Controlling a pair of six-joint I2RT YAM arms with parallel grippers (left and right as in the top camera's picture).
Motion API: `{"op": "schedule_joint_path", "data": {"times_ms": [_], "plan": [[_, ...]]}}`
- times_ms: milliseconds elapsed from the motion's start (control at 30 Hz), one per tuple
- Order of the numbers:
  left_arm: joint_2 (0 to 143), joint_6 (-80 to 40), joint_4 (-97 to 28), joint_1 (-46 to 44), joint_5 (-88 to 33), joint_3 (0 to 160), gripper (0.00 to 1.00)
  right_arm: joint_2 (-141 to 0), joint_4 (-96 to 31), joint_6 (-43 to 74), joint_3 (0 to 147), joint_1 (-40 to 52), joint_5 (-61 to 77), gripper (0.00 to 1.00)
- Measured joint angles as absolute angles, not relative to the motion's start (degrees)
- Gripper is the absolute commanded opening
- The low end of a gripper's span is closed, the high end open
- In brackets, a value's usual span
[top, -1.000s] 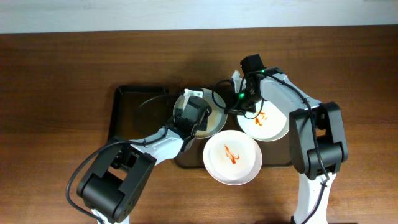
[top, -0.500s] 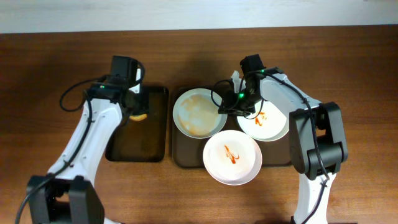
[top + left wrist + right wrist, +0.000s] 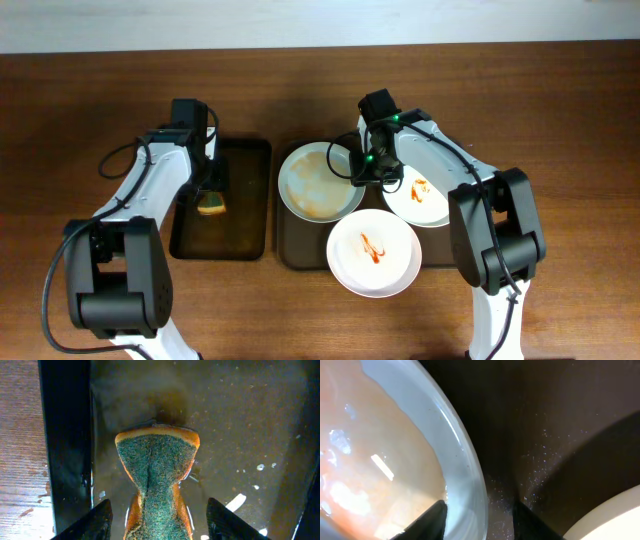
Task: Clean dirty plates on tray and stack at the side
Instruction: 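Return the sponge to the black tray with the left gripper, then carry the cleaned plate right and set it on the table with the right gripper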
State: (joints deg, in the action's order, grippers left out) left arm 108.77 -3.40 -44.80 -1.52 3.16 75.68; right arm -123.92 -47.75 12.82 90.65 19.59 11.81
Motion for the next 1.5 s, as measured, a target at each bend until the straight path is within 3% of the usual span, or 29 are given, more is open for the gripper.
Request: {"op": "schedule_joint_path", "data": {"times_ms": [67, 100, 133, 167, 233, 367, 733, 967, 1267, 1500], "plan": [[109.0, -3.2, -48.4, -1.5, 3.0, 79.1, 0.82, -123.9, -47.8, 12.8, 90.7, 19.6, 11.7, 0.4], [109.0, -3.3, -49.3, -1.5, 2.9, 81.4, 0.99, -123.9, -47.8, 12.8, 90.7, 19.6, 11.6, 0.39], [108.9, -3.2, -49.7, -1.5, 2.9, 84.7, 1.0, -123.9, -47.8, 12.8, 90.7, 19.6, 11.6, 0.2], [108.9, -3.4, -49.7, -1.5, 2.9, 85.5, 1.0, -123.9, -47.8, 12.9, 90.7, 19.6, 11.6, 0.08], [108.9, -3.4, -49.8, -1.5, 2.9, 85.5, 1.0, -123.9, -47.9, 12.9, 90.7, 19.6, 11.4, 0.04], [108.9, -3.4, -49.8, -1.5, 2.9, 85.5, 1.0, -123.9, -48.7, 13.1, 91.5, 19.6, 11.7, 0.04], [108.9, -3.5, -49.9, -1.5, 2.9, 85.5, 1.0, -123.4, -67.4, 12.9, 112.2, 19.5, 11.4, 0.04], [108.9, -3.4, -48.8, -1.5, 3.0, 85.5, 1.0, -123.4, -68.4, 13.4, 112.9, 22.9, 9.1, 0.04], [108.7, -3.5, -49.6, 5.6, -4.8, 97.3, 1.0, -123.4, -57.3, 18.1, 113.1, 39.0, -4.4, 0.04], [108.7, -3.5, -50.0, 5.9, -5.8, 97.3, 1.0, -123.4, -47.7, 17.3, 113.1, 41.7, -14.5, 0.04]]}}
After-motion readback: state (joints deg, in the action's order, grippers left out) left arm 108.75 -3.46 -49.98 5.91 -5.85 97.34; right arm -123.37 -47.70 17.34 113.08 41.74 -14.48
